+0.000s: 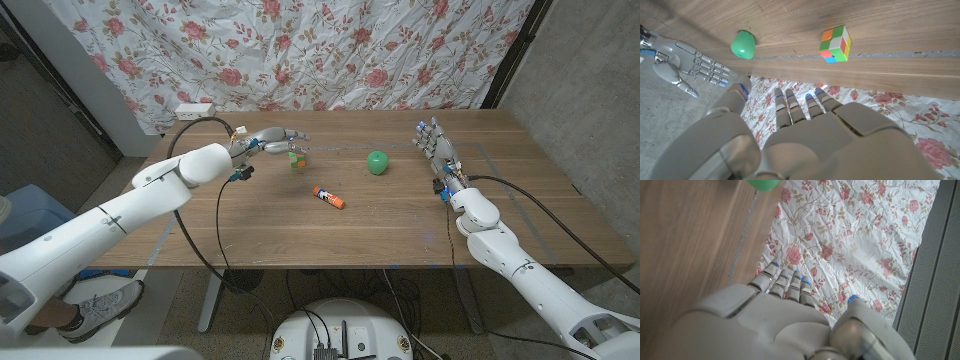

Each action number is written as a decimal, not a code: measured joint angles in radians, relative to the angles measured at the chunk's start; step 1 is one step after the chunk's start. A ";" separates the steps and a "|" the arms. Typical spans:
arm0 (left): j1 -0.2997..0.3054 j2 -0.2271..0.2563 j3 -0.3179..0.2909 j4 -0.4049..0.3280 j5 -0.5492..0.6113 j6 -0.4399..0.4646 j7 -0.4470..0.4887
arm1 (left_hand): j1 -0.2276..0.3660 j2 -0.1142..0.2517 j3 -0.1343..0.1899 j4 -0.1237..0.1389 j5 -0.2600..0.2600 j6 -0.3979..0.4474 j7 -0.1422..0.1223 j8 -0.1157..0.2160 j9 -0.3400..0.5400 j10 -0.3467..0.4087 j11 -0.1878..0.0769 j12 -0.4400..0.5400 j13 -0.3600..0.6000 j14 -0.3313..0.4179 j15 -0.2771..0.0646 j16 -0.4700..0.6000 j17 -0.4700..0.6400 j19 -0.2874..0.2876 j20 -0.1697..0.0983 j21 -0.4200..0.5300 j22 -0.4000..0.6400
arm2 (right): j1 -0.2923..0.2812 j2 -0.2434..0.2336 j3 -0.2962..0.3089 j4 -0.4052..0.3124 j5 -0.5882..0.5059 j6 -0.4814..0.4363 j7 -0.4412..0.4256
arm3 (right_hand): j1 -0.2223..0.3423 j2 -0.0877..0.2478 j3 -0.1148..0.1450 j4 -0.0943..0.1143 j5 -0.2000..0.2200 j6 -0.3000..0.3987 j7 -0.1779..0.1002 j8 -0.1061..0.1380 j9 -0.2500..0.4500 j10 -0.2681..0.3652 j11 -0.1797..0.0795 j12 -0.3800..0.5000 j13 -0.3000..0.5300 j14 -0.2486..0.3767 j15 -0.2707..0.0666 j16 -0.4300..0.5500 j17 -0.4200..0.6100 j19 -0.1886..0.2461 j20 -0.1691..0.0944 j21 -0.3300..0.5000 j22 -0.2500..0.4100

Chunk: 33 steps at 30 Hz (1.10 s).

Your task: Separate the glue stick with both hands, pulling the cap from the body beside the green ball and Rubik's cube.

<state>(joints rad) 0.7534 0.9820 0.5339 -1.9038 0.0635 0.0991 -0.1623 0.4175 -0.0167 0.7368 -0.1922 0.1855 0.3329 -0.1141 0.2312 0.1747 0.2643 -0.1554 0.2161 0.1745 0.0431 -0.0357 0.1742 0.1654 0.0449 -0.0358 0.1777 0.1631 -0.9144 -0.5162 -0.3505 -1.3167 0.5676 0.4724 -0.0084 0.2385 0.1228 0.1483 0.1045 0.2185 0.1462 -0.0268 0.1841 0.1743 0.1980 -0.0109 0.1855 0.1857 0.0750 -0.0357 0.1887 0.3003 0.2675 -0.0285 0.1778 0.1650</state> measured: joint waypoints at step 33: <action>-0.134 -0.035 0.154 -0.095 0.513 0.032 -0.245 | 0.143 -0.091 -0.009 0.000 0.008 0.040 -0.078 0.006 0.000 0.048 -0.048 -0.013 0.005 0.000 0.000 0.000 0.000 -0.045 0.020 -0.004 0.000 | -0.020 -0.002 0.011 -0.013 0.017 -0.002 0.000 | 0.000 0.000 0.008 -0.008 0.000 0.000 0.000 0.001 0.000 0.000 0.000 0.000 0.000 0.000 0.000 0.004 -0.013 0.000 0.000 0.000 0.000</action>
<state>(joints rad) 0.6192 0.9469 0.6875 -1.9986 0.5761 0.1315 -0.4077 0.5610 -0.1077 0.7283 -0.1923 0.1931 0.3734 -0.1917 0.2369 0.1745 0.3127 -0.2037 0.2033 0.1796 0.0430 -0.0357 0.1742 0.1653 -0.0004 -0.0158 0.1736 0.1632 -0.9340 -0.5187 -0.3399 -1.3298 0.5847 0.4705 -0.0079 0.2383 0.1228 0.1563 0.0965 0.2184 0.1466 -0.0273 0.1854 0.1742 0.1981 -0.0108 0.1855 0.1858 0.0750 -0.0357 0.1924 0.2876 0.2675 -0.0285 0.1778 0.1650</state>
